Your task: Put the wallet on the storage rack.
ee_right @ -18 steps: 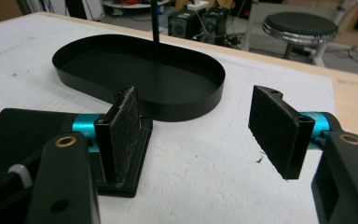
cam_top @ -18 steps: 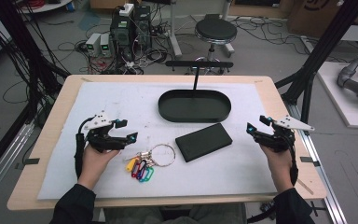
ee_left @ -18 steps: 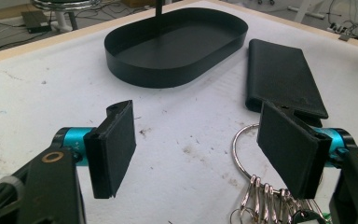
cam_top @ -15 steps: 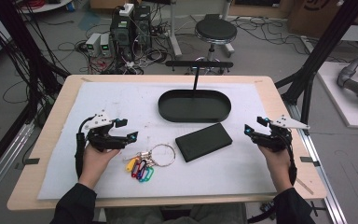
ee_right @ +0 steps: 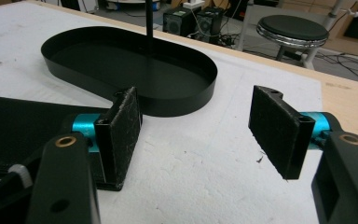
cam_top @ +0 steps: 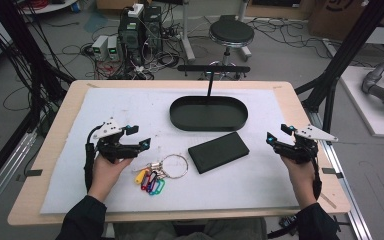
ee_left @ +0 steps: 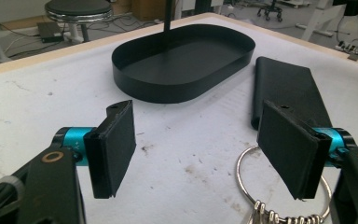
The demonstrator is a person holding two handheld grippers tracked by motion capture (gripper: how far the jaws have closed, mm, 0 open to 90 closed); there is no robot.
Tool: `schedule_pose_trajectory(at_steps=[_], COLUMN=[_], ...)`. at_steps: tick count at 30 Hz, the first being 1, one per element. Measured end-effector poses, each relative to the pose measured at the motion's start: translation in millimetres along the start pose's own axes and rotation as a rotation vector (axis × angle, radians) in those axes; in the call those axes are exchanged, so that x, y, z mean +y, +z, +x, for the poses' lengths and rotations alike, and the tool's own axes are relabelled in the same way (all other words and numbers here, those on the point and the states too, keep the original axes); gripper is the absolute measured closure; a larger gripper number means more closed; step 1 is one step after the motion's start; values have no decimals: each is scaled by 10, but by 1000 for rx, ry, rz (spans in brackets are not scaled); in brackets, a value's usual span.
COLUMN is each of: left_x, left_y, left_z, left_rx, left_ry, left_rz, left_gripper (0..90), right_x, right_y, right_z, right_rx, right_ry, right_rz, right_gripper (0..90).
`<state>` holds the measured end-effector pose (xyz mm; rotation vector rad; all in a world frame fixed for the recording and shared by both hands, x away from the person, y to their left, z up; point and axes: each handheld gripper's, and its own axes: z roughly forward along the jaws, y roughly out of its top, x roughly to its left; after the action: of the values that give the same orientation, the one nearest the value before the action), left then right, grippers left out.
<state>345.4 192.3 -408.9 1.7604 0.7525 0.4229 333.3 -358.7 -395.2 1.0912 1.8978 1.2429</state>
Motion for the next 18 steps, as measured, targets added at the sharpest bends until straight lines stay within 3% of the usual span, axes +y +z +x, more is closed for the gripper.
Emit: schedule_pose_trajectory(at_steps=[10,18], left_x=[-53,4], left_y=[83,274], left_z=[-61,-163], left_rx=[-19,-50], left_ry=[-18,-18], left_rz=[35,65], left_gripper=[290,343], right_x=[10,12], right_y=[21,30], right_z=[3,-5], right_rx=[-5,-12], right_ry=[0,-2], right_rz=[1,-3], right_gripper=[346,347])
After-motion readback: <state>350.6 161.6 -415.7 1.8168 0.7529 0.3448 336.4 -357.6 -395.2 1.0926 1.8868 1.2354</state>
